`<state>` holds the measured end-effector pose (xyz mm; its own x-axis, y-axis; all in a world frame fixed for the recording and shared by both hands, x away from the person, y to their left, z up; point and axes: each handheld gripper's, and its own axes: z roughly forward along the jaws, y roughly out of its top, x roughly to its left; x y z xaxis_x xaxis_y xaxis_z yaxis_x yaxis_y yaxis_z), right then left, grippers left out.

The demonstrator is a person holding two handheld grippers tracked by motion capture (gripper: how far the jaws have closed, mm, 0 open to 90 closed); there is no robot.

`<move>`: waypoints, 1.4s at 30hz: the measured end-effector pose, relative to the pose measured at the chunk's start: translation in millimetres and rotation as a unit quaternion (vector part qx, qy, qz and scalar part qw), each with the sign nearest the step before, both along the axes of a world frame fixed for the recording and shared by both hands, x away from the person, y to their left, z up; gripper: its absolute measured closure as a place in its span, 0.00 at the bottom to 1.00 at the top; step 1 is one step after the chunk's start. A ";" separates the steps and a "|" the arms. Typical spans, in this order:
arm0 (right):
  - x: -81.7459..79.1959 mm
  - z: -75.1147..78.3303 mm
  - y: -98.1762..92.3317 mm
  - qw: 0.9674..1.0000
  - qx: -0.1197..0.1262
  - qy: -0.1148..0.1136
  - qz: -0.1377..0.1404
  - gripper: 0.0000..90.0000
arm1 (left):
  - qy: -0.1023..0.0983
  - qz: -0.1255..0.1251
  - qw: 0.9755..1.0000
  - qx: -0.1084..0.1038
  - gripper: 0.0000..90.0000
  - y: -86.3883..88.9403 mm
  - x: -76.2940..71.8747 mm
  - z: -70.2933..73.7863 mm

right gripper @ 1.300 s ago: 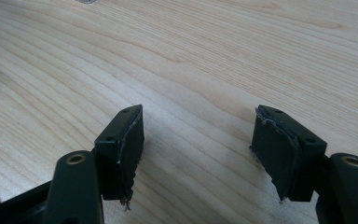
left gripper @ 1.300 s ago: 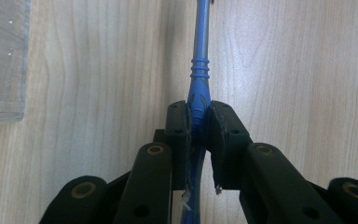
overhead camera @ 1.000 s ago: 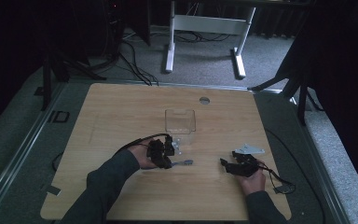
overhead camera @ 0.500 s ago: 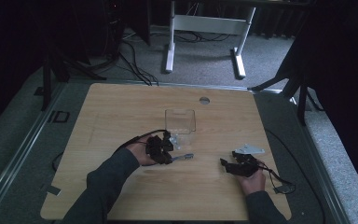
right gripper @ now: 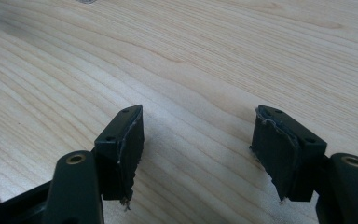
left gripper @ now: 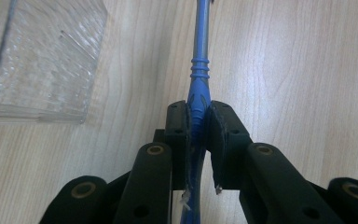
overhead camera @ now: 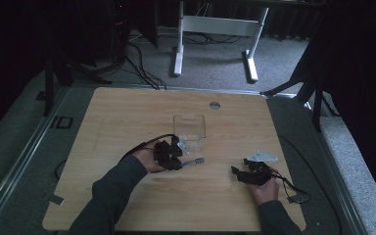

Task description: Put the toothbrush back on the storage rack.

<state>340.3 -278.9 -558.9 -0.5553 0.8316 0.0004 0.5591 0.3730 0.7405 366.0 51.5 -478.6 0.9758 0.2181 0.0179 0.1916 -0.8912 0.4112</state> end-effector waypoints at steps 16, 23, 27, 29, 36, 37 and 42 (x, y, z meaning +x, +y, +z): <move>-0.1 0.0 0.0 1.000 0.000 0.000 0.000 0.37 | -0.012 0.015 1.000 -0.019 0.87 4.5 -0.4 7.0; 0.0 0.0 0.0 1.000 0.000 0.000 0.000 0.37 | -0.017 0.022 0.999 -0.030 0.87 6.7 0.3 10.7; 0.0 0.0 0.0 1.000 -0.001 0.000 0.001 0.37 | -0.021 0.029 0.999 -0.039 0.87 10.0 2.0 14.2; 0.2 -0.1 -0.1 1.000 -0.001 -0.001 0.001 0.37 | -0.022 0.032 0.998 -0.045 0.87 11.1 2.2 15.4; 0.1 -0.1 0.0 1.000 -0.001 -0.001 0.001 0.37 | -0.024 0.039 0.997 -0.055 0.87 12.7 2.6 18.1; 0.1 -0.1 0.0 1.000 -0.001 -0.001 0.001 0.37 | -0.024 0.039 0.997 -0.056 0.87 13.0 2.8 18.6; 0.1 0.0 0.0 1.000 -0.001 -0.001 0.001 0.37 | -0.029 0.047 0.996 -0.069 0.87 14.8 3.1 20.8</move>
<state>340.3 -279.0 -558.9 -0.5565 0.8308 -0.0015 0.5576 0.3749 0.7406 369.0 66.3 -457.9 0.9491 0.3127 0.0370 0.2439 -0.8046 0.5415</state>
